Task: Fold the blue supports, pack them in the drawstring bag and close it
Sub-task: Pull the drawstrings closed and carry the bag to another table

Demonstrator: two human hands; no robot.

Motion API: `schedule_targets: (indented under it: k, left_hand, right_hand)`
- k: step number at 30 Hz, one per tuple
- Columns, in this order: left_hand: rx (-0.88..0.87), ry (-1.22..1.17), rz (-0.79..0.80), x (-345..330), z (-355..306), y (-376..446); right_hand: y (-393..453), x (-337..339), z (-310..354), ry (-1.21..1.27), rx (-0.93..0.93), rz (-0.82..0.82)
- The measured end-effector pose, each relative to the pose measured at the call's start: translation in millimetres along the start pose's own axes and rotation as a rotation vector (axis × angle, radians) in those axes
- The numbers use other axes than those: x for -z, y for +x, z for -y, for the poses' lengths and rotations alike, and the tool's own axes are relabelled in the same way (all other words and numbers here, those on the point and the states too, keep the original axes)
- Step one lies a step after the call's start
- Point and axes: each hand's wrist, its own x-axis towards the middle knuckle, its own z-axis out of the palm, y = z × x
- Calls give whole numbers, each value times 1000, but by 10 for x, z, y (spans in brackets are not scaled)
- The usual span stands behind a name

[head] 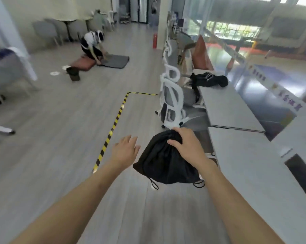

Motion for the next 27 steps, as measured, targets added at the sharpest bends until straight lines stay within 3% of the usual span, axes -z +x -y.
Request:
schedule_targets:
  k: [11,21,27]
  left_hand:
    - [436,62,-11,720,3506,-50]
    - [876,43,-87,1159,6141,-211]
    - [1101,31,-122,1479,7360,-67]
  right_hand:
    - [2094,-2488,2325,64,250,300]
    - [3855,-4673,4545,131,593,443]
    - [4825,-5732,5827,187,766,573]
